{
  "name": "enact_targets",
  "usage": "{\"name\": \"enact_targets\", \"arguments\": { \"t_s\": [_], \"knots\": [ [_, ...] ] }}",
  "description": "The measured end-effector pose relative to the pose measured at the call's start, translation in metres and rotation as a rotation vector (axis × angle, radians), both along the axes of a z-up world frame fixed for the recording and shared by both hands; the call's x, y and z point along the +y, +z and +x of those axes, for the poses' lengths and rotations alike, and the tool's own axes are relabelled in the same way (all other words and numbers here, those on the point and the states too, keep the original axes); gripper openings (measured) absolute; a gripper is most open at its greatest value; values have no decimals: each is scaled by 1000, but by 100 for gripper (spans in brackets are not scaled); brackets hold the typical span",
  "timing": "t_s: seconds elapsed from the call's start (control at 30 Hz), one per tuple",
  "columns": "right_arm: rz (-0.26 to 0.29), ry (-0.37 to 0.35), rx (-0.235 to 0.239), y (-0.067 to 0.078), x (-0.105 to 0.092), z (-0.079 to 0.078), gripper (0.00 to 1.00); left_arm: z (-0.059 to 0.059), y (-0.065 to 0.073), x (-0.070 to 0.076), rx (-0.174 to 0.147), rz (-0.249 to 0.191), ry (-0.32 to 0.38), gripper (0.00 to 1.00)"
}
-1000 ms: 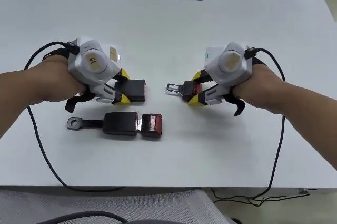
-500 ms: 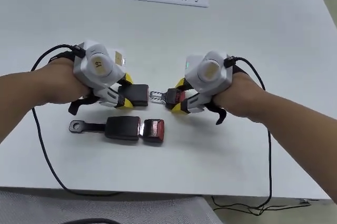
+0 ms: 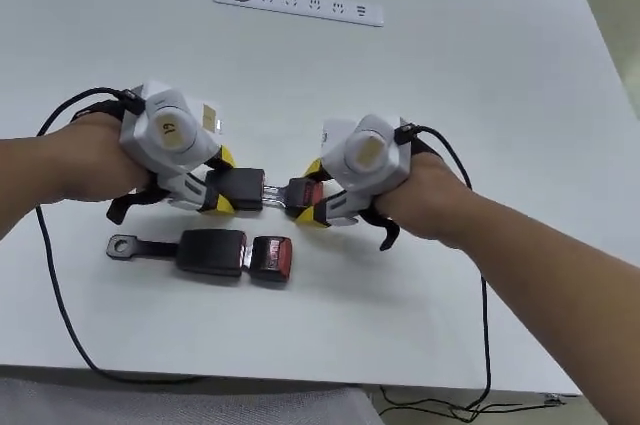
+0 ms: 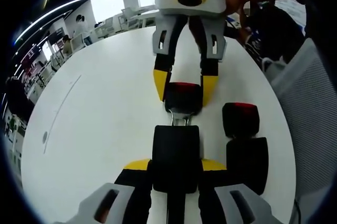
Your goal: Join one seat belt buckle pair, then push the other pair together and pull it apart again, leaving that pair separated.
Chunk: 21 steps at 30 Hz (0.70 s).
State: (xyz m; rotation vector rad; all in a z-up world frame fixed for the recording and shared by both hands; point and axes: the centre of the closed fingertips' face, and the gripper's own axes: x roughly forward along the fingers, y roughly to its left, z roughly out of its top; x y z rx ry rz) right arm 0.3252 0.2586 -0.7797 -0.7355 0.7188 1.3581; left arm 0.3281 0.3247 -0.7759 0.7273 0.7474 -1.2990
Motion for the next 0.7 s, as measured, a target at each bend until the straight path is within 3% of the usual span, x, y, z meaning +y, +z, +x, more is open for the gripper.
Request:
{"name": "enact_targets", "arguments": {
  "t_s": [0.23, 0.6, 0.7],
  "knots": [
    [-4, -7, 25, 0, 3, -1, 31, 1, -1, 1, 4, -11, -5, 34],
    [-11, -10, 25, -6, 4, 3, 30, 1, -2, 0, 8, -36, -20, 33],
    [-16, -20, 27, -2, 5, 1, 30, 1, -2, 0, 9, -30, -20, 33]
  ]
}}
